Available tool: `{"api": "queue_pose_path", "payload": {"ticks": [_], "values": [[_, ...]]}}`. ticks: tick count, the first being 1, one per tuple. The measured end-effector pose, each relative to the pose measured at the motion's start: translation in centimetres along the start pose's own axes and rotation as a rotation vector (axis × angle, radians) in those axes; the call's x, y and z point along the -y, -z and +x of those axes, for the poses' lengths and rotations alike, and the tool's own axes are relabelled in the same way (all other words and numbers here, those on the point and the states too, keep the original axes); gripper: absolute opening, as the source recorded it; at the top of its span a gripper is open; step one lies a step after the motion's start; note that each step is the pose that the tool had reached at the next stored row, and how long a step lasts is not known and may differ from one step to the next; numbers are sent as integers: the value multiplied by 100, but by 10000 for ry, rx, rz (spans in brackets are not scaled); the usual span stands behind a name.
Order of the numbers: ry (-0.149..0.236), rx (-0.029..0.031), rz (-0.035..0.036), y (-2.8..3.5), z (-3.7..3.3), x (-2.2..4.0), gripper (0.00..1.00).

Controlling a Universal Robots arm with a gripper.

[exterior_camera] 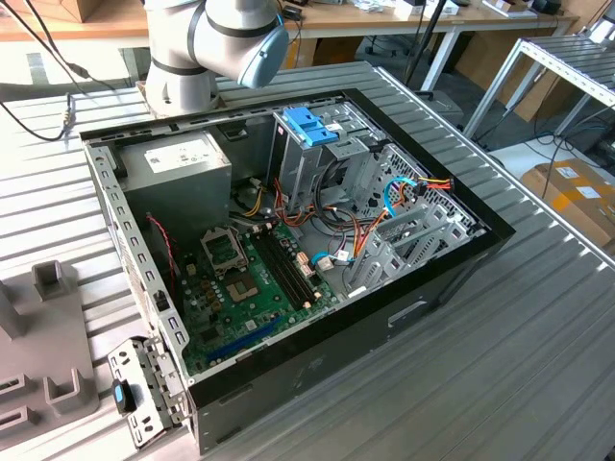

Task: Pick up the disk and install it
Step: 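Pick up the disk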

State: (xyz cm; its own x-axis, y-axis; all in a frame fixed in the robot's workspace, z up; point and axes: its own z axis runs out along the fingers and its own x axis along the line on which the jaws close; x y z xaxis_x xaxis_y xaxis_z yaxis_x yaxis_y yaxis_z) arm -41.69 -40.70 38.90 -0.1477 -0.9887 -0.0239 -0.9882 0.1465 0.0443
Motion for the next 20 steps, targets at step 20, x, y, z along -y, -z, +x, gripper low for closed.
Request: {"api": "queue_pose_path", "payload": {"ticks": [20], "values": [[942,-41,-22,0,0,0,11]]}}
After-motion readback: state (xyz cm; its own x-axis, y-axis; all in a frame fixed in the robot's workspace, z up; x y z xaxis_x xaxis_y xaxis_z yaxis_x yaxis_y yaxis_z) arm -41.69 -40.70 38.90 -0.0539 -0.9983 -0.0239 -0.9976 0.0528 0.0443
